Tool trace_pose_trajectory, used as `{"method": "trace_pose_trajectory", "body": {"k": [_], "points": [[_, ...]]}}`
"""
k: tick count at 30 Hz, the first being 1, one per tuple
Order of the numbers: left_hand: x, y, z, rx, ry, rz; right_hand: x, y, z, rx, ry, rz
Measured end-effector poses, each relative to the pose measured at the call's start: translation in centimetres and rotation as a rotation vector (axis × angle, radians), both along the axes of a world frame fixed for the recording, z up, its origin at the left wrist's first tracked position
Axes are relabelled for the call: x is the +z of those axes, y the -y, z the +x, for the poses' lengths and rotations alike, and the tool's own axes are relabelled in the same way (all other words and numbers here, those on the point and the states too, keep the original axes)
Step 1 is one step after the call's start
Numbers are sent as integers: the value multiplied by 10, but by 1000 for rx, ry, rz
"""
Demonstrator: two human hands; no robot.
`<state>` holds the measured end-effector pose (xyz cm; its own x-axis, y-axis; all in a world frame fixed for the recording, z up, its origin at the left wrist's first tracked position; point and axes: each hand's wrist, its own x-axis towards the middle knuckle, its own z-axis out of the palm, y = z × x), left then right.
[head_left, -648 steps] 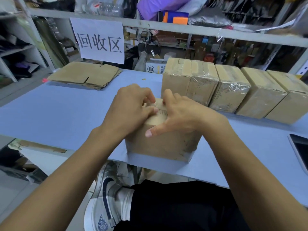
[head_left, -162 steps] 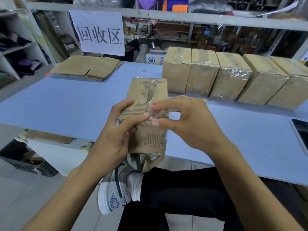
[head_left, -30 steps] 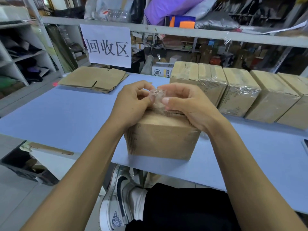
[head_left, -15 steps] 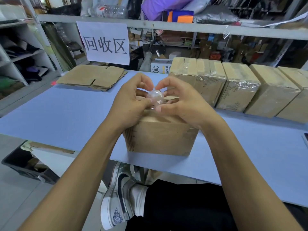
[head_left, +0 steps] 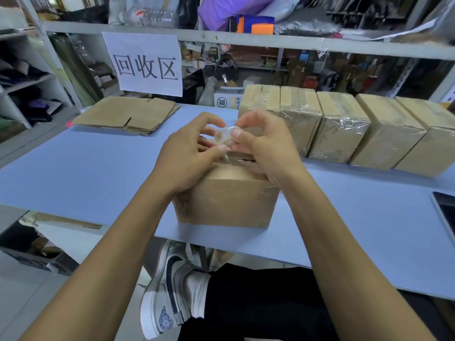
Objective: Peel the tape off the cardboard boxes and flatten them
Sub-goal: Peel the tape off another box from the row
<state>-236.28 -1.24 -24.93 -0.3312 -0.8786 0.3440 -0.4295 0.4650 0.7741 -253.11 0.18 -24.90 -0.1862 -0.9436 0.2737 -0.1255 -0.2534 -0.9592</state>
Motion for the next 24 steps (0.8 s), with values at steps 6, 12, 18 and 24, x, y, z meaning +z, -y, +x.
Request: {"method": "trace_pose_trajectory", "body": {"k": [6,12,18,24], "points": [[11,6,-6,150,-34,141,-3,-3,-3,3,-132,-12],[34,20,-27,117,-51,213,-4,-8,-10,-55,3,-21],[-1,26,-23,187,-133,74,-3,-7,-3,-88,-302,-65],[0,25,-33,233,-27,18,9,0,-30,93,-526,-5]]}}
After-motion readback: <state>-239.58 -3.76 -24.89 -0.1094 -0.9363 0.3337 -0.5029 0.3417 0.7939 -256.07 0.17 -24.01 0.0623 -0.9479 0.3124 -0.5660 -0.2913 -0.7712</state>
